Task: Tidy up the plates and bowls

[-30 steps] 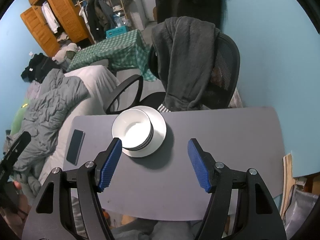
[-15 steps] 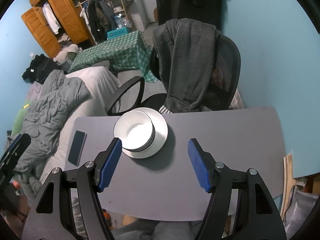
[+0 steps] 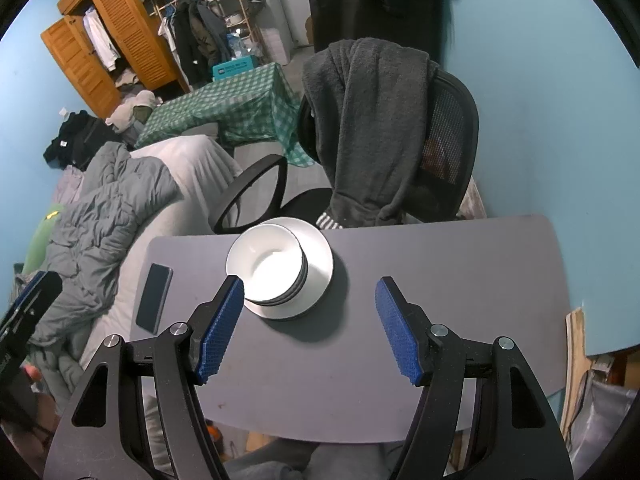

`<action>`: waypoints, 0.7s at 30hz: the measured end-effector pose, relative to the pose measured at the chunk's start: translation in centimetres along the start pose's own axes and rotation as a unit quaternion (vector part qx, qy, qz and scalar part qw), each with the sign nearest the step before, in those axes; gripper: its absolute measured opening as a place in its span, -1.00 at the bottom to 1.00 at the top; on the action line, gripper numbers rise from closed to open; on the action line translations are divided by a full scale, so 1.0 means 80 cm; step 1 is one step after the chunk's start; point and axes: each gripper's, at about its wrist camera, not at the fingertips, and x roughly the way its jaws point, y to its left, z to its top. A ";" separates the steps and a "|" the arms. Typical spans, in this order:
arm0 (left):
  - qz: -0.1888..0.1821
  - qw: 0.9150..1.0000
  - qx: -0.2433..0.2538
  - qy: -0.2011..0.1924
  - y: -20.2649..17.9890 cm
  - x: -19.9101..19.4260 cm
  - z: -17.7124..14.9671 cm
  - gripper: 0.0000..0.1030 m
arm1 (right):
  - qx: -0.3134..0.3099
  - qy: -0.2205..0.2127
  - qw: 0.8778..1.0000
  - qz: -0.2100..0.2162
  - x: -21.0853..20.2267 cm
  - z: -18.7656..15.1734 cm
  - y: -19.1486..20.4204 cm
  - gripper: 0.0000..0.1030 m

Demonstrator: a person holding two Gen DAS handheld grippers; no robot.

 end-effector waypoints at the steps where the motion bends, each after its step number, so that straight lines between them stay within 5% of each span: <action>1: 0.000 1.000 0.000 0.000 0.000 0.000 0.000 0.68 | 0.000 -0.001 1.000 -0.001 0.000 0.000 0.000 0.32; 21: -0.001 1.000 -0.007 0.006 0.012 0.003 0.003 0.68 | -0.003 -0.004 1.000 0.000 -0.001 0.002 0.001 0.32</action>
